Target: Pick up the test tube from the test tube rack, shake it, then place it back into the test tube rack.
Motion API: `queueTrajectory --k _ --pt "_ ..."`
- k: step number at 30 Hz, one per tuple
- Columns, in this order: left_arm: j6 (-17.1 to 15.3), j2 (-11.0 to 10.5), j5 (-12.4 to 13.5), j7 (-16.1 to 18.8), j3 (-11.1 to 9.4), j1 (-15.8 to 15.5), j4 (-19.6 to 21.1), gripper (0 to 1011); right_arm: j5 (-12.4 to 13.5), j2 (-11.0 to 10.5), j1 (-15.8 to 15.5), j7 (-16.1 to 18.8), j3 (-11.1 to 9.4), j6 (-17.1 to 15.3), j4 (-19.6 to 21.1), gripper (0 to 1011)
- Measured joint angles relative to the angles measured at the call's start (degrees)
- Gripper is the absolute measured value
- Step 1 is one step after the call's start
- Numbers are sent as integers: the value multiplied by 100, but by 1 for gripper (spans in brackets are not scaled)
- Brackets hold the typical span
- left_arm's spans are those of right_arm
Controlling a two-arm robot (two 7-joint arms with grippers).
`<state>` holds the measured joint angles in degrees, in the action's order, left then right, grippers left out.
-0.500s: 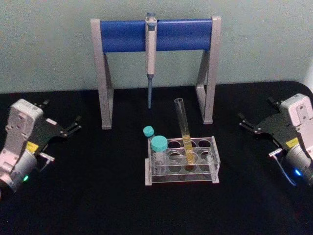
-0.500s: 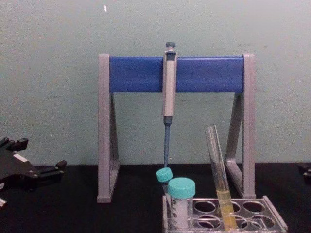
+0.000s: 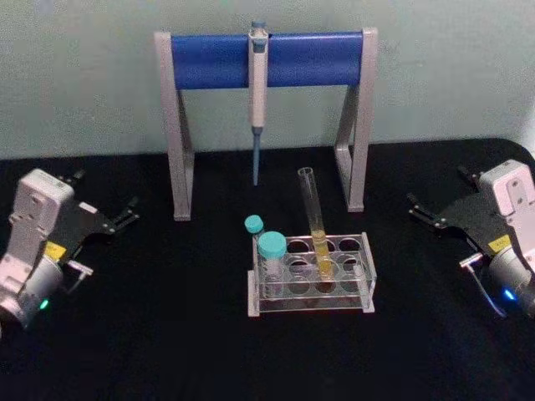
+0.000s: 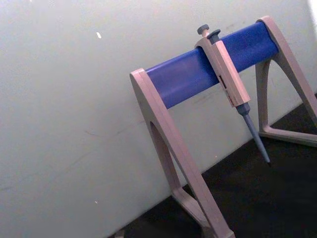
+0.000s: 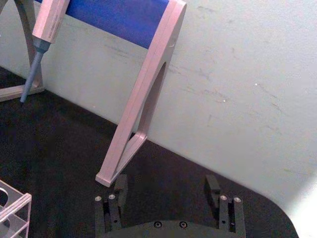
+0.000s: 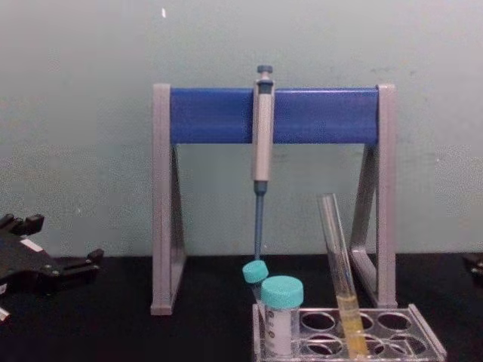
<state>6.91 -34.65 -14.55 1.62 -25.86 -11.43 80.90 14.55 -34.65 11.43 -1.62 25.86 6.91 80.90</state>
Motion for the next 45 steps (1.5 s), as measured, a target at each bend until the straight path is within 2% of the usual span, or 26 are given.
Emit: queueTrajectory --k 19,25,29,32,33,36,38,39,42,45 --pt "0 0 0 0 0 0 0 1001 -1 2 0 2 -4 0 0 1000" --pt "0 0 0 0 0 0 0 1001 -11 70 -21 66 -113 24 14 1000" --pt "0 0 0 0 0 0 0 1002 111 105 -56 217 -218 91 57 1000" --pt "0 0 0 0 0 0 0 1001 347 113 -101 511 -341 232 114 1000" --pt "0 0 0 0 0 0 0 1001 347 113 -101 511 -341 232 114 1000" --pt "0 0 1 0 0 0 0 1002 728 91 -163 1020 -454 442 215 1000" --pt "0 0 0 0 0 0 0 1001 881 80 -190 1237 -486 509 263 1000" --pt "0 0 1 0 0 0 0 1001 1031 68 -208 1469 -506 556 311 1000" --pt "0 0 0 0 0 0 0 1001 1239 43 -239 1844 -516 585 422 1000" --pt "0 0 1 0 0 0 0 1001 1341 20 -254 2100 -495 576 518 1000"
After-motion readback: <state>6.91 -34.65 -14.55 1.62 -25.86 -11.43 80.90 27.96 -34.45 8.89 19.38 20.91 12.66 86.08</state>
